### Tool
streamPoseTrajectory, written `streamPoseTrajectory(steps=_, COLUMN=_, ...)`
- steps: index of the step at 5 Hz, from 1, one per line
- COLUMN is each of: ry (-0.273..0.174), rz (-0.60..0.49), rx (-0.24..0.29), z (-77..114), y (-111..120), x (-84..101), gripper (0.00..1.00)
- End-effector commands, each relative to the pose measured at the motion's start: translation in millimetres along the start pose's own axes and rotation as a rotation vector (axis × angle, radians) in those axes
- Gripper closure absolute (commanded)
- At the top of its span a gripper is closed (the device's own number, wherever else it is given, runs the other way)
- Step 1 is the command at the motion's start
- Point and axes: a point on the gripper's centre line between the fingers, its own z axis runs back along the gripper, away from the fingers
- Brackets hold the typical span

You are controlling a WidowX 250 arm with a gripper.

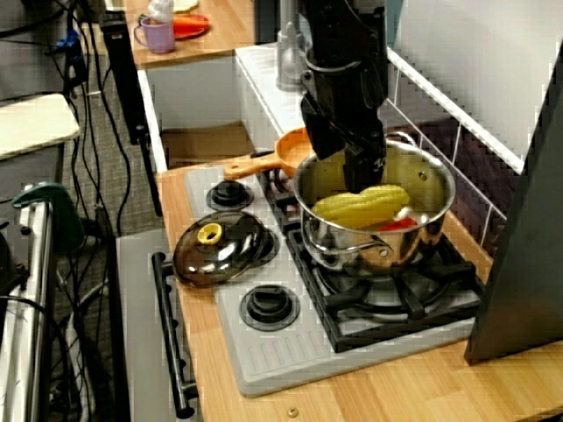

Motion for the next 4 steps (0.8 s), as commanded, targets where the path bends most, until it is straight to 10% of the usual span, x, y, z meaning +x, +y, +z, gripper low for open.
streamPoseTrajectory(steps=1, ry=-0.085, rz=0.034, rx=-0.028, z=21.4, y=10, x=22.0, gripper=0.00)
streamPoseTrajectory(steps=4, ry=-0.045, rz=0.037, rx=-0.024, z=10.4, y=14, x=30.3, gripper=0.00)
